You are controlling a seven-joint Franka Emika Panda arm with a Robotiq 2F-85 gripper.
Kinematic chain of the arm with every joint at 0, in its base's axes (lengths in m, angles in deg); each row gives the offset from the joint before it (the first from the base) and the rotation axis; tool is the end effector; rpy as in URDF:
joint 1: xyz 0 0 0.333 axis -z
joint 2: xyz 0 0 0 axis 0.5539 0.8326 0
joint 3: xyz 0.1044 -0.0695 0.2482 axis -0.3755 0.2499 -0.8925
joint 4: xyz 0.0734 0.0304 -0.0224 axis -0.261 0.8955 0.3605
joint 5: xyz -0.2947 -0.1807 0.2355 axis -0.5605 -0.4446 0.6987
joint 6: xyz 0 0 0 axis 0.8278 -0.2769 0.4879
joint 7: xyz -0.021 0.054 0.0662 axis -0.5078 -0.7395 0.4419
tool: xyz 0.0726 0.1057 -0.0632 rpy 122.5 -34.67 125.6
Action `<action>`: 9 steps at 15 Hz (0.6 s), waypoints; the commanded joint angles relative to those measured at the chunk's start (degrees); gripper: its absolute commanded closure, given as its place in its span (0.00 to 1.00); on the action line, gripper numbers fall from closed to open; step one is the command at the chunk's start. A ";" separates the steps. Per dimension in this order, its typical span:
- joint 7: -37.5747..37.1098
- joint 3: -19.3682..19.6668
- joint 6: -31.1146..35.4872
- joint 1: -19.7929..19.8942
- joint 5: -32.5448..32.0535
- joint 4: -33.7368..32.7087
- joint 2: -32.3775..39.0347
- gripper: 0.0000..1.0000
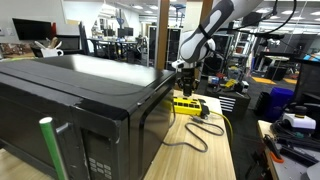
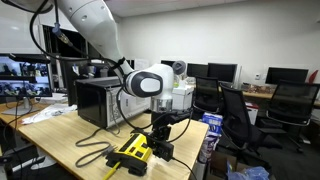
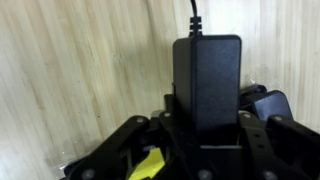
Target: Unplug the black plug from the extension cable and put it on the table
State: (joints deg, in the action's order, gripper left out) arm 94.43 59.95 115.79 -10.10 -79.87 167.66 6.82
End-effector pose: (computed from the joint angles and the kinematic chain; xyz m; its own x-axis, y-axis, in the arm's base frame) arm 0.5259 -0.3169 0.0952 0.0316 0.9950 -0.0950 0.9910 -0.0435 -0.1263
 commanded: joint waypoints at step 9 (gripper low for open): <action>0.09 -0.30 -4.70 -0.09 0.60 -0.74 -2.73 0.00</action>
State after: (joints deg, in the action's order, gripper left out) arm 94.44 59.78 114.67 -9.62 -79.69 167.07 6.74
